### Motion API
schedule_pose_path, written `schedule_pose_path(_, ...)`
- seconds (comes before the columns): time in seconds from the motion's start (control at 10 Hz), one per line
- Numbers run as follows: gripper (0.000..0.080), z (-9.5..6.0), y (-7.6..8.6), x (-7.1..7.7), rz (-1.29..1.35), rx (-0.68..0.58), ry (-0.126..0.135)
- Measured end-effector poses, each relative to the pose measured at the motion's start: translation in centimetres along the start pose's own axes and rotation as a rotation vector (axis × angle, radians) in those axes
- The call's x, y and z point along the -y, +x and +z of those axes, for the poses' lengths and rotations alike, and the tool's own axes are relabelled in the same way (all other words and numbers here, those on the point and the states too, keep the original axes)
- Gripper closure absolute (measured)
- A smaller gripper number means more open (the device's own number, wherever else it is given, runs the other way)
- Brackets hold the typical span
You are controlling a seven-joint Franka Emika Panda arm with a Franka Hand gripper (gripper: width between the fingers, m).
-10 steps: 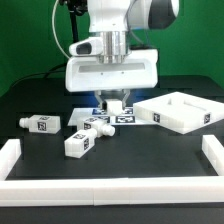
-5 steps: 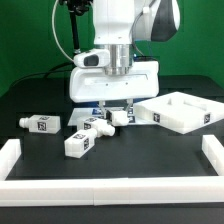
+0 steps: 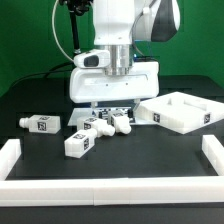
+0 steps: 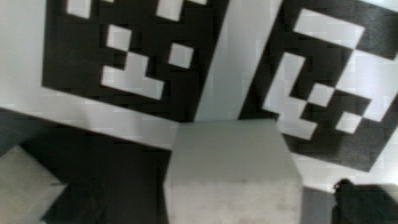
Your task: Assemble one leg
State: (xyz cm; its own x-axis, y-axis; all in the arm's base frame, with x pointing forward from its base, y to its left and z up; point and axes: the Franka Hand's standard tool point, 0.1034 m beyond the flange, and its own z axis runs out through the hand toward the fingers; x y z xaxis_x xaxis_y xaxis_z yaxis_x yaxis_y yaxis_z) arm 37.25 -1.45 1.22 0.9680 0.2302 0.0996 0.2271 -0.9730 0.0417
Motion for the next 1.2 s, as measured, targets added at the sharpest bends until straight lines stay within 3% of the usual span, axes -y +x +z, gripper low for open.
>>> schedule_pose_path(0.1,0.0156,-1.4,0.9,2.0,-0.021,0.002,0.026)
schedule_pose_path(0.2,0.0151,-3.1,1.8,3.1,-0.05,-0.017,0.035)
schedule_pose_path(0.4,0.015,-4.3,3.7,6.3,-0.083,-0.034,0.057)
schedule_pose_path(0.5,0.015,-3.9,4.1,7.9,-0.112,-0.036,0.06)
schedule_pose_path(0.6,0.015,-3.0,4.0,8.6,-0.114,-0.033,0.057)
schedule_pose_path(0.8,0.015,-0.7,3.2,9.0,-0.122,-0.041,0.035)
schedule_pose_path(1.1,0.015,0.4,2.4,8.9,-0.127,-0.038,0.023)
schedule_pose_path(1.2,0.0264,0.3,2.5,8.9,-0.127,-0.041,0.023)
